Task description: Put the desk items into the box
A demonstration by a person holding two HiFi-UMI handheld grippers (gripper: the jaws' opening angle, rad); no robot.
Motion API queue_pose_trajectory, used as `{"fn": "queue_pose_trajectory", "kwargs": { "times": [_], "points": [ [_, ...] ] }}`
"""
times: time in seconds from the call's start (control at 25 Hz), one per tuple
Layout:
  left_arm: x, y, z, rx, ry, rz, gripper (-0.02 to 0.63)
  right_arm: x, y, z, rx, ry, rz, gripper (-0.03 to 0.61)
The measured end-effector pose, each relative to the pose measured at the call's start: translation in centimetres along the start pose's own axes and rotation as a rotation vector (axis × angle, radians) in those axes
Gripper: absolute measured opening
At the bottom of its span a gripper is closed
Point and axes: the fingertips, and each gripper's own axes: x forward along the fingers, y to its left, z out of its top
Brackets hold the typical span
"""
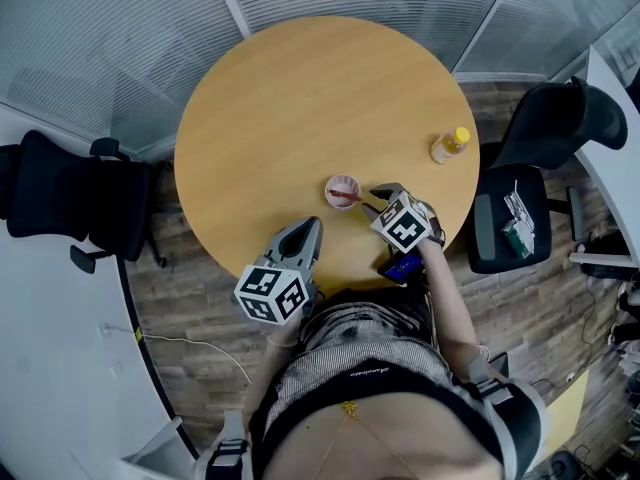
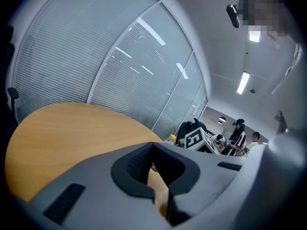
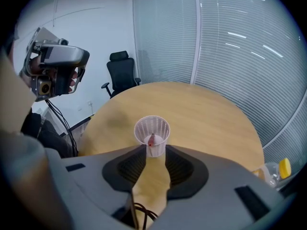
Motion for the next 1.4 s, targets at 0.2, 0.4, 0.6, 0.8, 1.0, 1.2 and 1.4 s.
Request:
{"fn": "queue_pose_trajectory", "kwargs": {
  "times": [0.2, 0.4, 0.6, 0.8, 1.0, 1.2, 1.4],
  "points": [
    [-0.4, -0.5, -0.2, 0.000, -0.006, 0.006, 0.002, -1.0, -0.3, -0.3, 0.041, -0.035, -0.011, 0.124],
    [-1.0, -1.0, -0.5, -0.001, -0.006, 0.006, 0.001, -2.3, 0.1, -0.3, 0.047, -0.052, -0.026, 0.124],
    [-1.2, -1.8, -1.0, -0.001, -0.006, 0.001, 0.001, -3.6, 0.8, -0.7, 0.046, -0.067, -0.021, 0.078],
    [-1.4, -2.4, -1.4, 0.000, 0.002, -0.012, 0.001, -4.5, 1.9, -0.8, 0.008, -0.053, -0.029, 0.051],
    [-1.1, -3.5, -1.9, 0.009, 0.012, -0.033, 0.002, -5.5, 2.8, -0.5, 0.022, -0.110, -0.048, 0.032],
    [-0.7, -4.2, -2.5, 0.014, 0.032, -0.052, 0.001, -6.7, 4.7, 0.8, -0.041, -0.207, -0.025, 0.031],
    [-0.5, -4.7, -2.7, 0.024, 0.041, -0.064, 0.001, -8.2, 5.8, 2.1, -0.041, -0.305, -0.023, 0.029]
  ]
}}
